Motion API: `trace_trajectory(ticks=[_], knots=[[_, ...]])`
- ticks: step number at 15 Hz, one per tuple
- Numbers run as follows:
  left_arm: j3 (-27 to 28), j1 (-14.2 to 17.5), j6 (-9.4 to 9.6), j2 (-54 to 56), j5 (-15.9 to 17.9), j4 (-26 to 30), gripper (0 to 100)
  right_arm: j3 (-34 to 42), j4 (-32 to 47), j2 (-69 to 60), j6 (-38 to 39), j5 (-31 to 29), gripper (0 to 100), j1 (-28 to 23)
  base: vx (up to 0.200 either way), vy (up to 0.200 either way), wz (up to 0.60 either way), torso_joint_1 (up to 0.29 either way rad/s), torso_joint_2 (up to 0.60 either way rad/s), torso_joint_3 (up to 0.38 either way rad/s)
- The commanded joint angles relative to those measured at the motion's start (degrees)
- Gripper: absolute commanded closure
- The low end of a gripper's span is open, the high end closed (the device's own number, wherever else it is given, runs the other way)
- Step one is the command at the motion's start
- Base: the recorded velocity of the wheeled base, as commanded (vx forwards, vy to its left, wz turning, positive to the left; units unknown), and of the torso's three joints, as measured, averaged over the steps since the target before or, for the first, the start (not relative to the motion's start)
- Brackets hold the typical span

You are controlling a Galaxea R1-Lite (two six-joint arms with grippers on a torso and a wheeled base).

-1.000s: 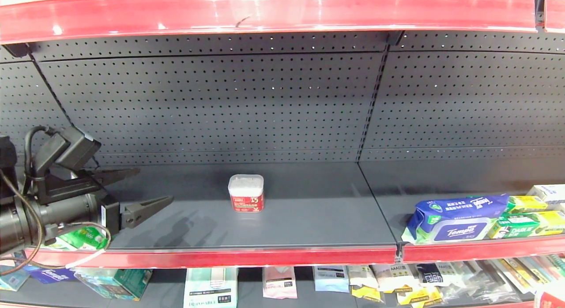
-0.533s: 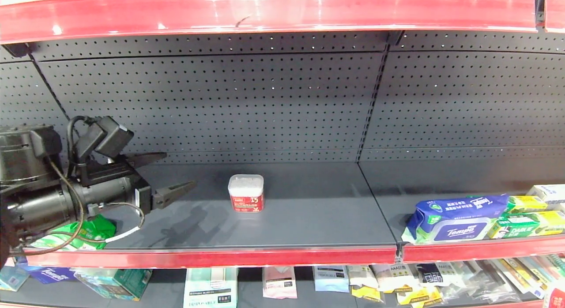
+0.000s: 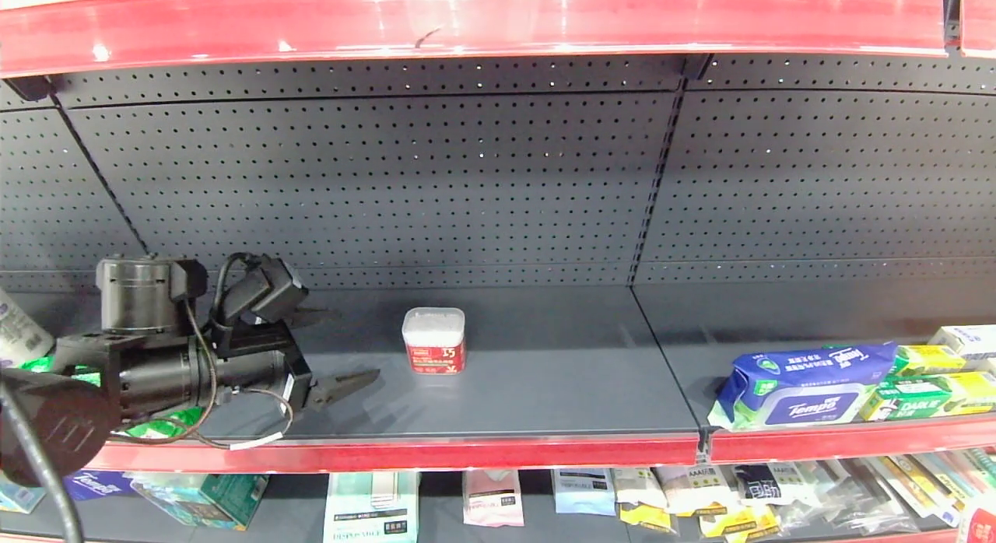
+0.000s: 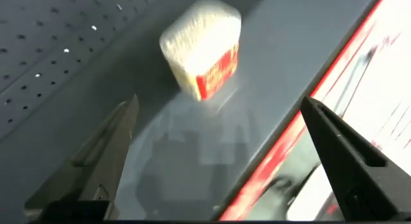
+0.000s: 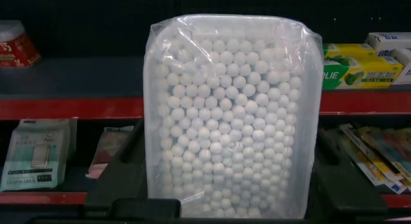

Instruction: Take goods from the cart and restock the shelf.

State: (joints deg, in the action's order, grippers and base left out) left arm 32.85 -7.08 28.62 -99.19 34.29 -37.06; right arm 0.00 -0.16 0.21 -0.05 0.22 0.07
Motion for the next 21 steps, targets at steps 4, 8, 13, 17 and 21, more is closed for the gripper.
trace_trajectory(ticks=[4,8,13,17,21], knots=[[8.81,0.23,5.83,-11.02,1.92,2.96,0,0.0,-0.02,-0.12,-0.04,0.04,100,0.01,0.0,0.0,0.0,0.0,0.0,0.0],[12.15,0.75,5.92,-11.9,6.05,7.0,0,0.0,-0.02,-0.12,-0.04,0.04,100,0.01,0.0,0.0,0.0,0.0,0.0,0.0],[16.72,1.72,8.99,-18.4,7.1,6.39,0,0.0,-0.02,-0.12,-0.13,0.04,100,0.01,0.0,0.0,0.0,0.0,0.0,0.0],[17.42,1.46,10.58,-20.25,10.18,7.09,0,0.0,-0.02,-0.12,-0.13,0.04,100,0.01,0.0,0.0,0.0,0.0,0.0,0.0],[20.23,1.63,10.31,-22.97,14.22,6.74,0,-0.09,-0.02,-0.03,-0.13,0.04,100,0.01,0.0,0.0,0.0,0.0,0.0,0.0]])
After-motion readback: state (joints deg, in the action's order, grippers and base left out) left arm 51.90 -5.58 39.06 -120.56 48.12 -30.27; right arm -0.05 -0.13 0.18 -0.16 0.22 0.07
